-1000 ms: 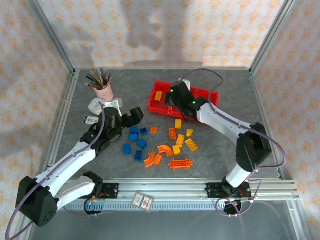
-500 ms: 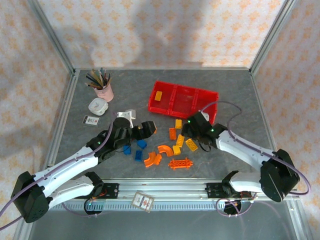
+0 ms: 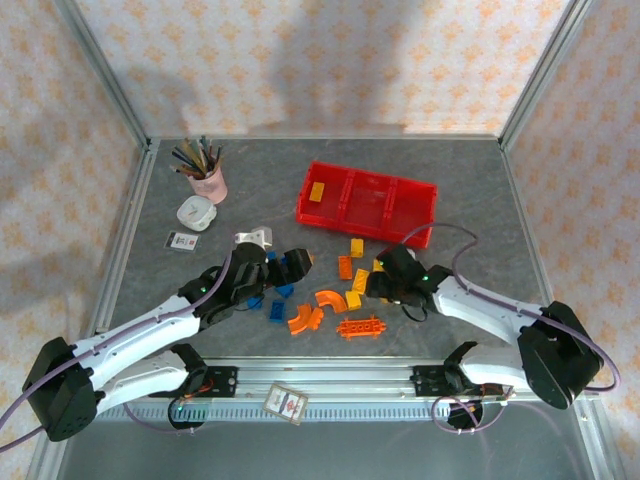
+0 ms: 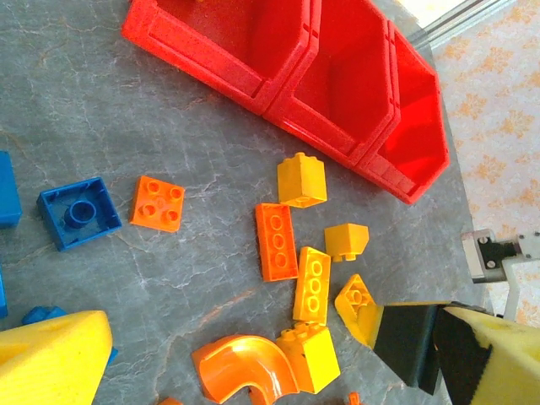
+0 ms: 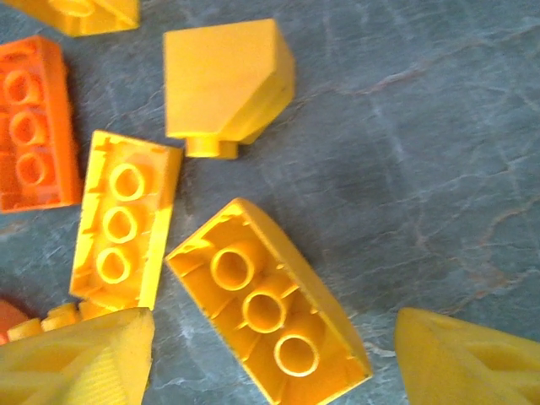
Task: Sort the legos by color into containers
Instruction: Pick up the lego from the bottom-center of the table.
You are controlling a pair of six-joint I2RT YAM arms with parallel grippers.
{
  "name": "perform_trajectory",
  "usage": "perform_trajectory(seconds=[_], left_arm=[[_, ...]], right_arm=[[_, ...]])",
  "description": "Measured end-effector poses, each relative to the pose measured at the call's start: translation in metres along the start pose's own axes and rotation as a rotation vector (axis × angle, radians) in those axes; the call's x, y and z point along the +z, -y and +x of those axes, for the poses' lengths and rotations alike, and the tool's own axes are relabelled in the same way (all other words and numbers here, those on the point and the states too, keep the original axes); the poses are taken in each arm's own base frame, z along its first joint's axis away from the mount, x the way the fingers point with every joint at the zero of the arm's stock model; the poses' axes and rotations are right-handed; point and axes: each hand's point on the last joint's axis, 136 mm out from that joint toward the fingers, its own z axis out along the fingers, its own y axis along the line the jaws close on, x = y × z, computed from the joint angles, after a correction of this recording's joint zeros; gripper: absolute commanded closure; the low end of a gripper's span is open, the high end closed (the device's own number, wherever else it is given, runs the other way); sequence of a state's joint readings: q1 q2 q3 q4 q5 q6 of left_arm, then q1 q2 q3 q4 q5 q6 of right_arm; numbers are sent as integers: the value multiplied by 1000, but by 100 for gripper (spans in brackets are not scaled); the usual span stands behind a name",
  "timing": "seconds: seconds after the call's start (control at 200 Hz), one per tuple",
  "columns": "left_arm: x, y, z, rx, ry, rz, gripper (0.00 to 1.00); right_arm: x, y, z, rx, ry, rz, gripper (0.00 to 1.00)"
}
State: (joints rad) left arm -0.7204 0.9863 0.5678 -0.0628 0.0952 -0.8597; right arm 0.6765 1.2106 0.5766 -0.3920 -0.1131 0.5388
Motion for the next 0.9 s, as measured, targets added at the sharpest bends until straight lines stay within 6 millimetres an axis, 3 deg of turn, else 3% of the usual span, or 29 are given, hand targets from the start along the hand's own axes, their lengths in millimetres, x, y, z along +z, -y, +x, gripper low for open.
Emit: perform_trajectory(seconds=[0.215, 0.501, 0.901], left_arm=[[2, -3, 0, 11, 1, -13, 1], [12, -4, 2, 45, -19, -41, 1], [12, 4, -4, 52, -10, -30, 1]], right_arm=[[8, -13, 16, -70, -38, -12, 32], [19, 9, 14, -45, -21, 131, 41], [20, 17, 11, -78, -28, 198, 64]])
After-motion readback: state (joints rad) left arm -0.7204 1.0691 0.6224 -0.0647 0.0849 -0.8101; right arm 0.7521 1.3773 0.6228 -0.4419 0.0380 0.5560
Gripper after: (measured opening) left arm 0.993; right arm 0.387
